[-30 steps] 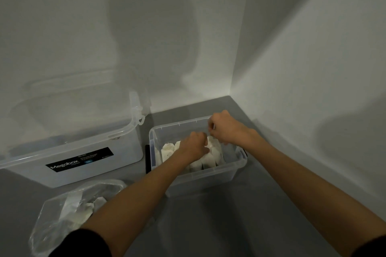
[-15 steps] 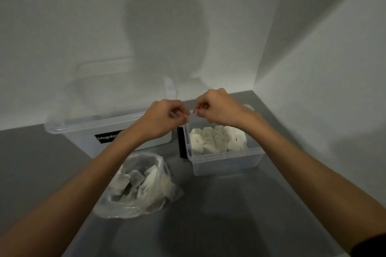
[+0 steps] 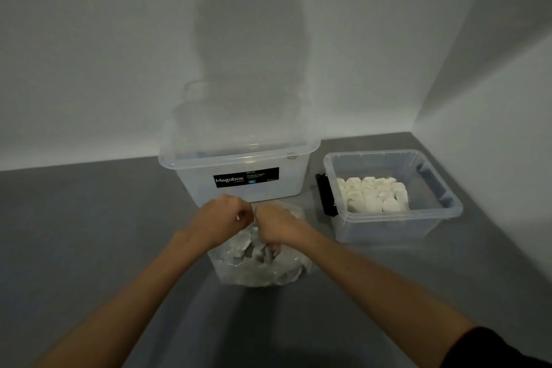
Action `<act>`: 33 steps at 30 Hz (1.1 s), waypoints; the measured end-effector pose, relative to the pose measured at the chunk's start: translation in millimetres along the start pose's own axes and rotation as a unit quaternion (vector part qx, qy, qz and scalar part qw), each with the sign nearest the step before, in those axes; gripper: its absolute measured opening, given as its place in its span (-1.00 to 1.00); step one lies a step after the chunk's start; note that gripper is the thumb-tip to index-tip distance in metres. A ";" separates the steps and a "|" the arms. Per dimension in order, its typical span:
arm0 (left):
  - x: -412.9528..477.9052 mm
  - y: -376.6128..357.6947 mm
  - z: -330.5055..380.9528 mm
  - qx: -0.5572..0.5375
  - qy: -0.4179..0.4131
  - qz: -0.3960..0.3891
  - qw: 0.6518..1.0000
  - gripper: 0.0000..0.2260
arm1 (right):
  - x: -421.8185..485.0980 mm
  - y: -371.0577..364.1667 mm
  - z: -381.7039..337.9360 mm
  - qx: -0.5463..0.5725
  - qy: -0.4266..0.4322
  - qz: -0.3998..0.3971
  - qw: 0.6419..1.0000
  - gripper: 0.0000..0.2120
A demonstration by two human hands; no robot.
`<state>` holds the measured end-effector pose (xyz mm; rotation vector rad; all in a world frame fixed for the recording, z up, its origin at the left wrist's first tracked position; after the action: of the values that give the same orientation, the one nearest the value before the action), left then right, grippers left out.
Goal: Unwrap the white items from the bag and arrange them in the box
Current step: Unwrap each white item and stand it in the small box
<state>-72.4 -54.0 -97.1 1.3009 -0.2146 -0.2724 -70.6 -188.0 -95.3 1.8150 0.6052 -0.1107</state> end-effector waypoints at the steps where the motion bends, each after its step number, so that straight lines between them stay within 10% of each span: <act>1: -2.1 -1.5 -2.5 -0.006 0.001 0.004 1.000 -0.88 | 3.5 -10.1 0.9 0.005 -0.016 0.018 1.000 -0.90; 12: -13.1 -6.4 -21.5 -0.070 0.025 0.006 0.997 -0.86 | 4.7 -25.1 -4.9 0.032 -0.077 0.113 0.990 -0.87; 20: -12.4 4.5 -17.0 -0.230 0.041 0.030 0.972 -0.89 | -24.8 -12.8 6.8 0.354 -0.074 0.132 0.923 -0.88; 27: -15.3 16.0 -23.3 -0.248 0.062 0.096 0.962 -0.93 | 6.4 -37.7 -0.4 0.162 -0.130 0.035 0.978 -0.82; 33: -21.5 27.2 -25.4 -0.251 0.063 0.135 0.956 -0.91 | 29.3 -61.2 -11.2 0.250 -0.154 0.052 0.954 -0.76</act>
<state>-82.9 -17.2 -77.3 0.7691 -0.1964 -0.0047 -75.7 -155.0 -155.5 2.2533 0.2672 -0.5051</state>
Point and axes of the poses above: each hand's wrist, its own x-axis towards the middle knuckle, its own y-axis out of the back of the hand, z = x × y, the point moved 1 cm from there along x, towards the middle knuckle, and after that the axes turned 4 degrees about z, right-handed, at the moved point
